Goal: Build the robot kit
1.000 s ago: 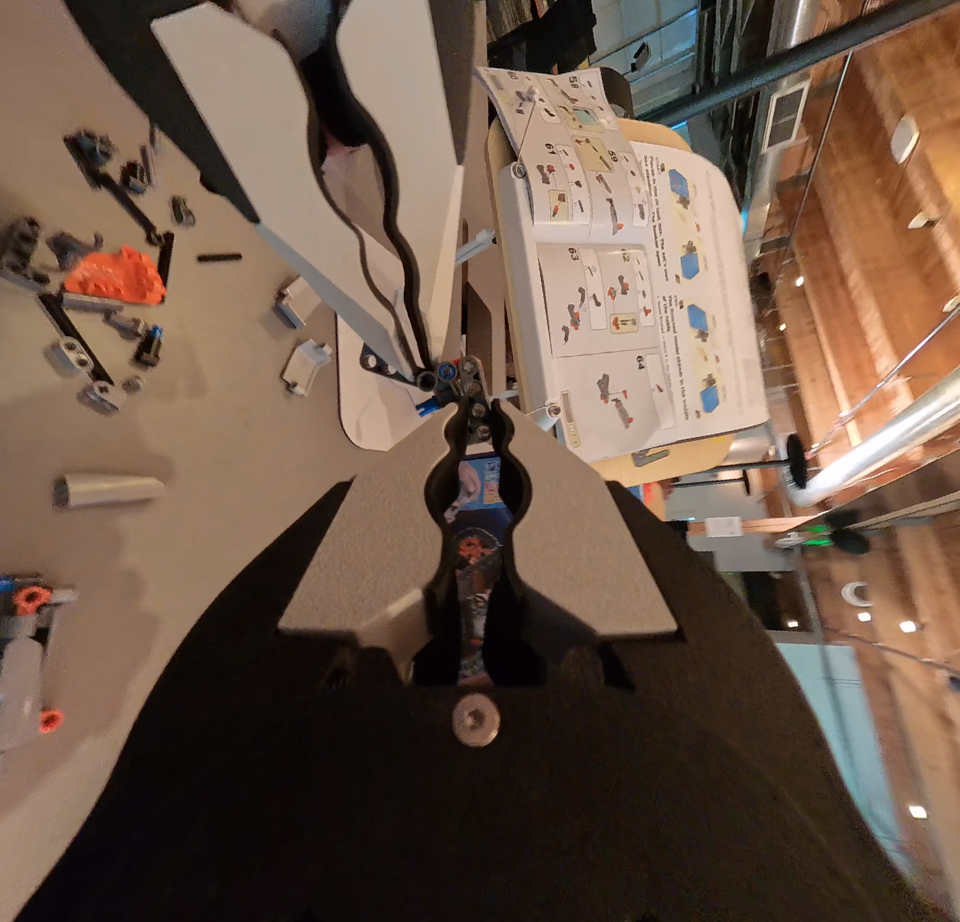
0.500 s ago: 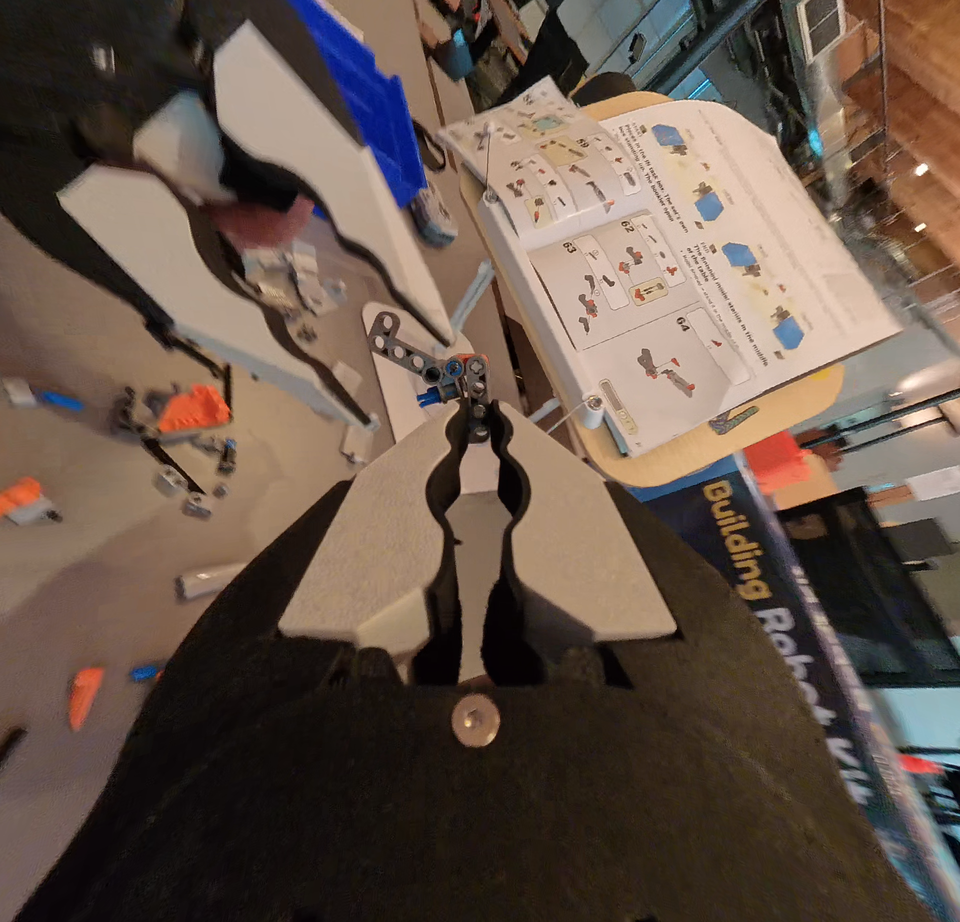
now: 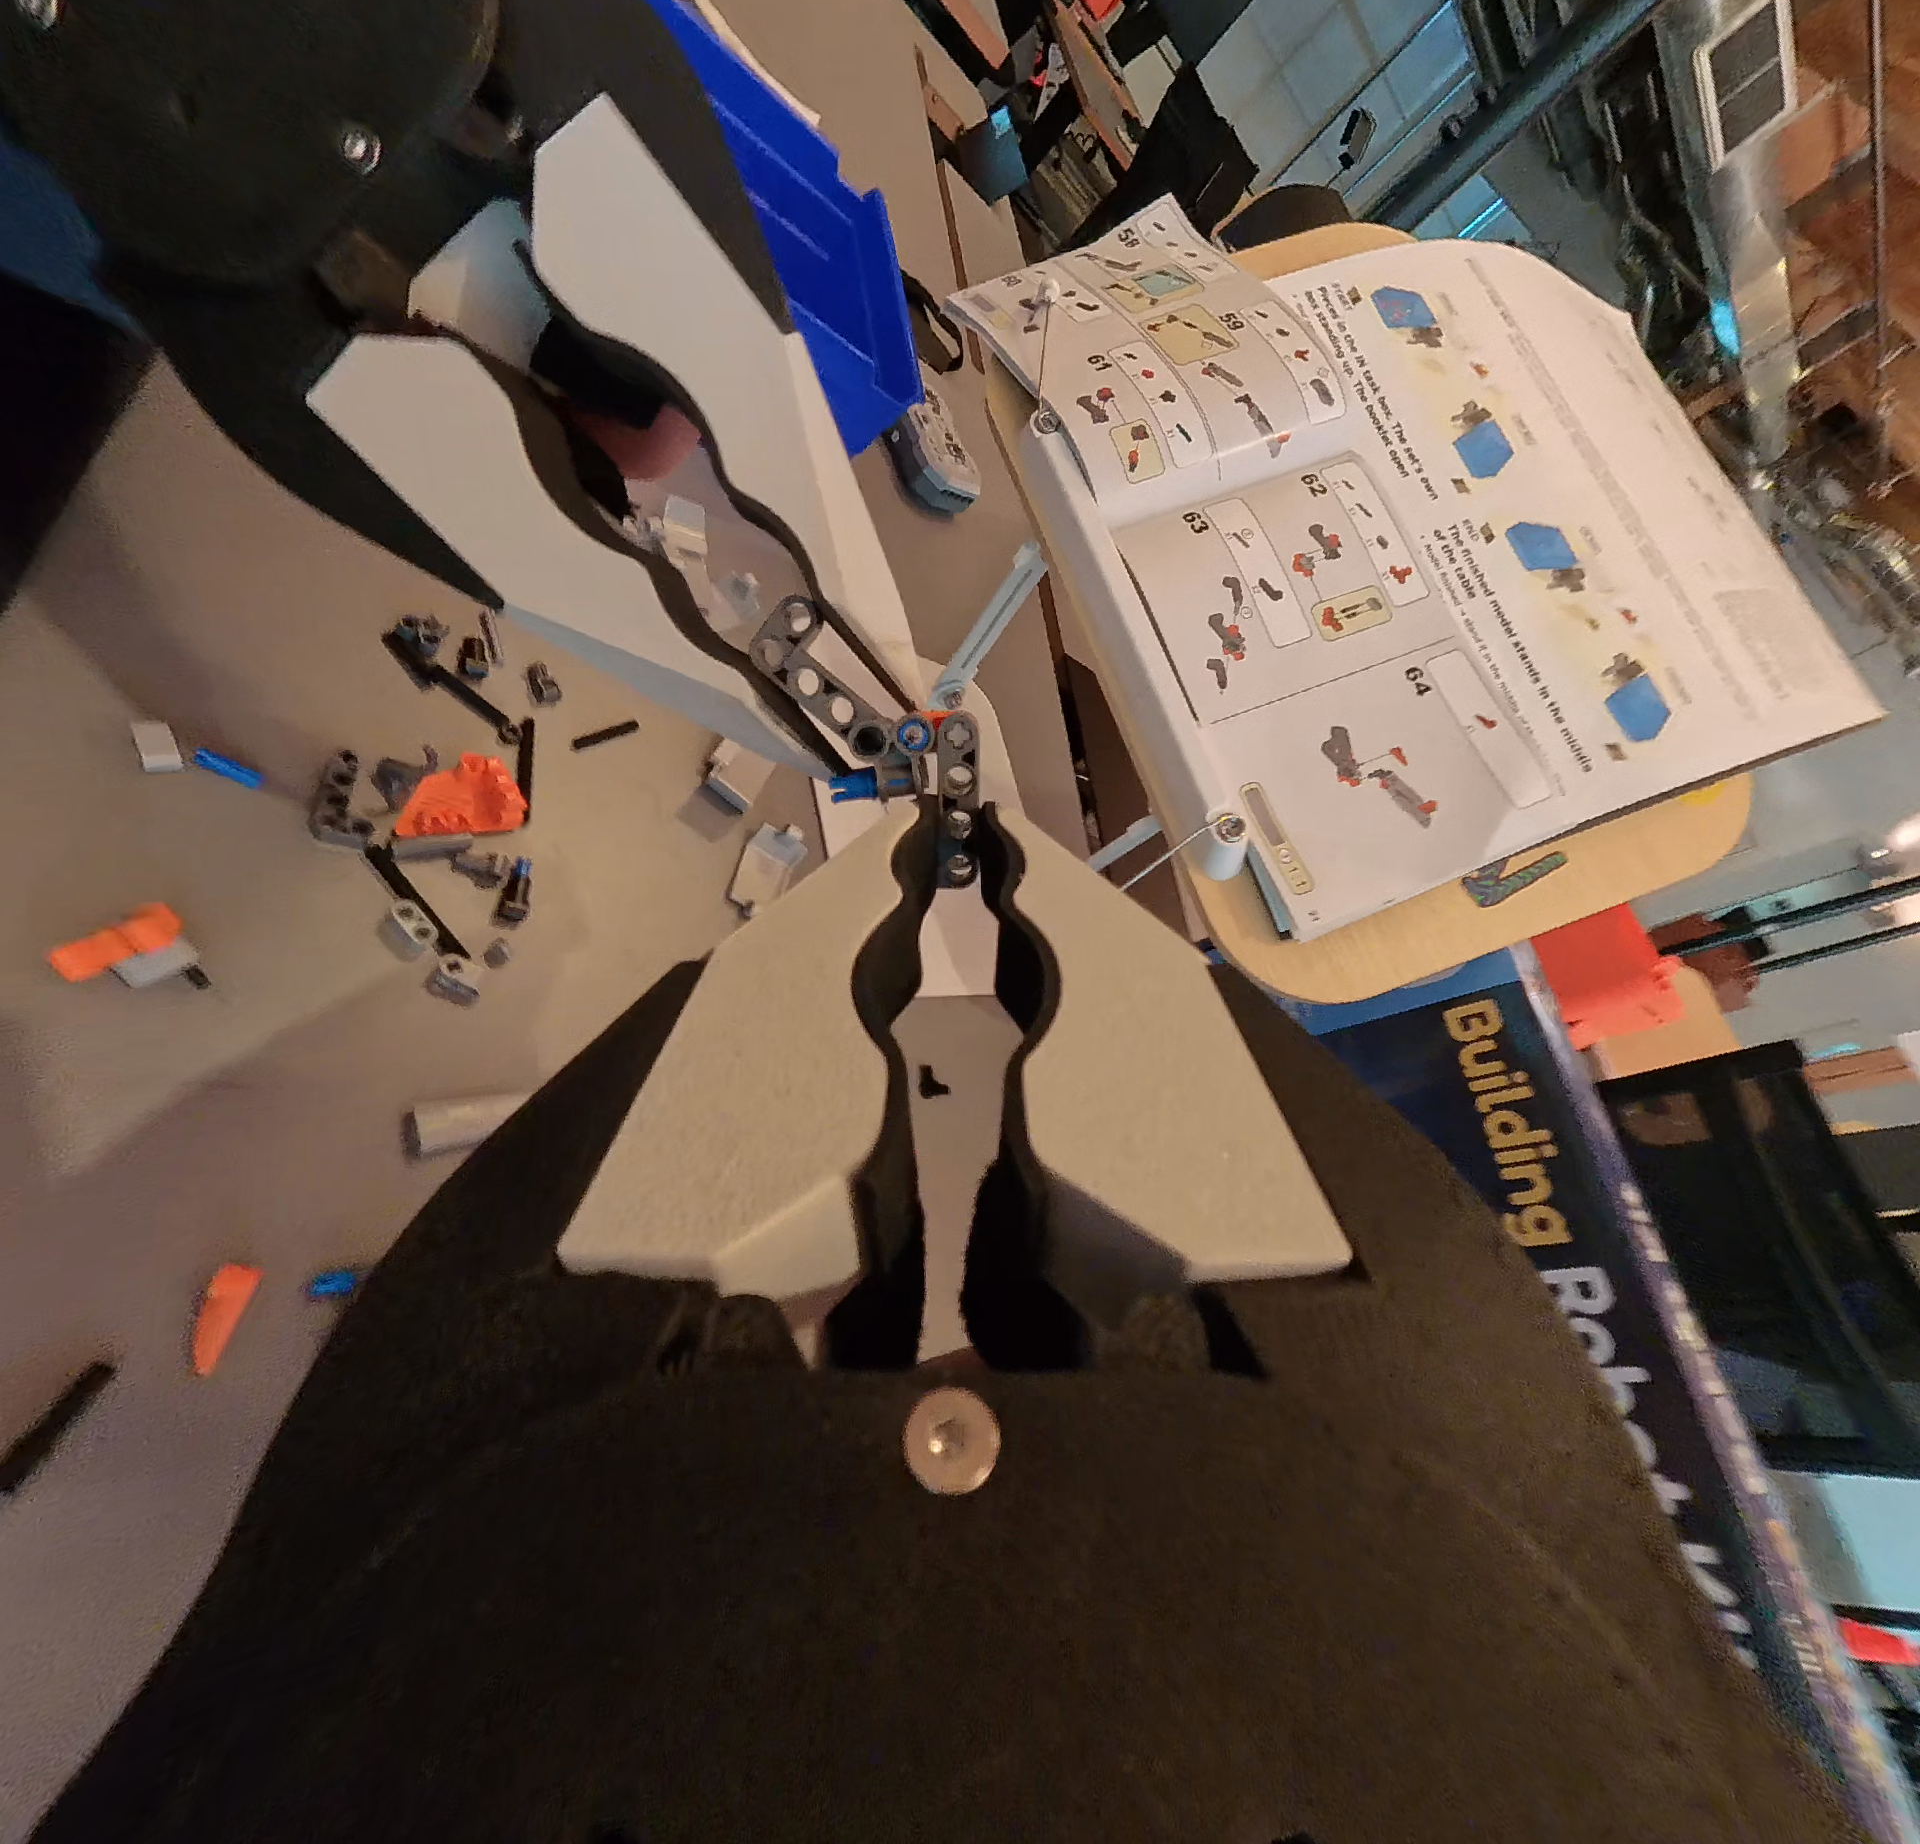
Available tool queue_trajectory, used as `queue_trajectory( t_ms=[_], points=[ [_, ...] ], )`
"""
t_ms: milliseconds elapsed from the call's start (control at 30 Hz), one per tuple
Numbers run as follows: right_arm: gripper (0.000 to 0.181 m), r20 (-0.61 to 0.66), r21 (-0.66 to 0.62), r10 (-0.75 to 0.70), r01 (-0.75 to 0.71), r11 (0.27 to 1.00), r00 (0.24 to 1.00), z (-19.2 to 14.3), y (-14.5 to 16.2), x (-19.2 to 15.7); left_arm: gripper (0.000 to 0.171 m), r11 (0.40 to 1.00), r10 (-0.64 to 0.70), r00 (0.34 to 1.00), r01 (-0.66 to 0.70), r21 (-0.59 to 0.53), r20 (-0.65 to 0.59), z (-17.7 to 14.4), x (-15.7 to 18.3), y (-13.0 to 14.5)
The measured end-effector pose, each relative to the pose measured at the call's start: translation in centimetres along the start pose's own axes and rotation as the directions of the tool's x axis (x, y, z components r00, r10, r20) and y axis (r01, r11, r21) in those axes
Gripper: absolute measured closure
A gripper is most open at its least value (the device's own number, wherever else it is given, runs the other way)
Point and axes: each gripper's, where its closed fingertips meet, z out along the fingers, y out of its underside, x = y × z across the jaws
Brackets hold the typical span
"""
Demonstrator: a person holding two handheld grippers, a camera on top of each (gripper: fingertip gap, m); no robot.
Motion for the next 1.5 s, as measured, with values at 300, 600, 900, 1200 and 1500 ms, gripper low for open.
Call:
queue_trajectory(
  t_ms=[300,600,900,1200,1500],
  points=[
    [0.176,-0.039,-0.05,-0.191,0.189,0.981,0.981,-0.3,-0.2,-0.3,0.158,0.998,-0.054,0.995,0.058,0.037,-0.08,-0.4,0.5,-0.3],
    [0.176,-0.058,-0.115,-0.42,0.411,0.904,0.906,-0.6,0.0,-0.8,0.158,0.991,-0.107,0.978,0.119,0.056,-0.181,-0.5,1.5,-0.4],
    [0.175,-0.071,-0.223,-0.678,0.651,0.725,0.731,-0.6,-0.4,-1.5,0.158,0.987,-0.119,0.951,0.145,0.07,-0.287,-1.2,2.6,-0.5],
    [0.158,-0.14,-0.126,-0.386,0.37,0.92,0.912,-1.0,-1.1,0.5,0.158,0.976,-0.166,0.97,0.187,0.11,-0.179,-1.0,0.5,-0.7],
    [0.174,-0.124,-0.007,-0.165,0.165,0.986,0.979,-0.8,-1.3,0.9,0.158,0.96,-0.214,0.963,0.238,0.146,-0.165,-1.1,-0.1,-1.1]
  ],
)
